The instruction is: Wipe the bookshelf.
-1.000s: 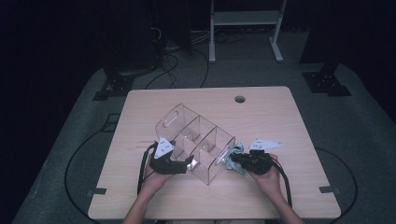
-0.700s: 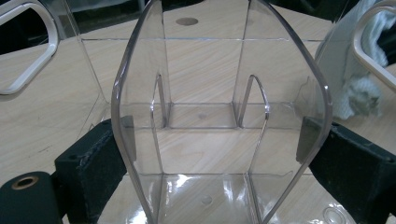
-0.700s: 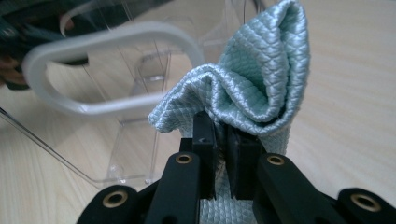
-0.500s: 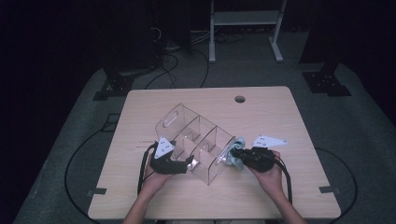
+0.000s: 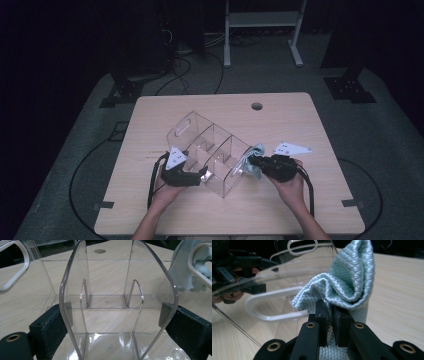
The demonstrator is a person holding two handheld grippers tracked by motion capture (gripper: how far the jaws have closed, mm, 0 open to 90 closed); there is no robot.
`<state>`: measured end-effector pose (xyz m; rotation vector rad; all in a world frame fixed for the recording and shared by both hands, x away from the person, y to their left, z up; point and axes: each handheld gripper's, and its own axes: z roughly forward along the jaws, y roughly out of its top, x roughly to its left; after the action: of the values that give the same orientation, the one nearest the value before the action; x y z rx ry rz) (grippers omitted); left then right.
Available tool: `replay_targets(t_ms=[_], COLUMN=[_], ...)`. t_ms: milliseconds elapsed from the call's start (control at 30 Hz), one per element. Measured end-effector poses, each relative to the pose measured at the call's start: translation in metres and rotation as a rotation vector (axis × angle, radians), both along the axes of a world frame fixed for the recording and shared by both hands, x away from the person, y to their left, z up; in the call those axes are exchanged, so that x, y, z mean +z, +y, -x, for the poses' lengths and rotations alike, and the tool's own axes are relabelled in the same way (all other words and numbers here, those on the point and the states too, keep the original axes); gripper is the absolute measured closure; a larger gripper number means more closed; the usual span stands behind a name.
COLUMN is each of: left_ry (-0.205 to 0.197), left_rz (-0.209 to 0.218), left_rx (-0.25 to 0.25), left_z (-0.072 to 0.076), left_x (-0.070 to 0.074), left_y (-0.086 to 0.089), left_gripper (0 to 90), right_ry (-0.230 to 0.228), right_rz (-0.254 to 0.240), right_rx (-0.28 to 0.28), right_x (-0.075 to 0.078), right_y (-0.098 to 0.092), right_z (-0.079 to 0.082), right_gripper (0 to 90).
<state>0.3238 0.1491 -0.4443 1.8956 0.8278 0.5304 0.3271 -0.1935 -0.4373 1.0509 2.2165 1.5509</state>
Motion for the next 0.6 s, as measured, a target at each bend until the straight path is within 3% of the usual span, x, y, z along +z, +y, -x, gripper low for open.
replay_targets(t_ms=[100,267,333,467,600], left_ry=[0.001,0.005,0.0,0.0,0.0], left_rz=[-0.001,-0.004,-0.002,-0.003,-0.003], left_rx=[0.001,0.001,0.001,0.002,0.001], left_z=[0.0,0.0,0.0,0.0,0.0], left_x=[0.0,0.0,0.0,0.0,0.0], left_y=[0.0,0.001,0.0,0.0,0.0], left_gripper=[7.7,7.7,7.8,7.7,7.7], right_ry=[0.025,-0.032,-0.027,0.026,0.008], right_rz=[0.006,-0.001,-0.005,0.014,-0.004], right_rx=[-0.004,-0.004,-0.006,-0.019,-0.029], right_x=[-0.006,0.011,0.008,-0.007,0.0], right_y=[-0.001,0.0,-0.001,-0.004,-0.007], right_z=[-0.002,0.001,0.0,-0.006,-0.005], right_gripper=[82.9,82.9,83.0,82.9,82.8])
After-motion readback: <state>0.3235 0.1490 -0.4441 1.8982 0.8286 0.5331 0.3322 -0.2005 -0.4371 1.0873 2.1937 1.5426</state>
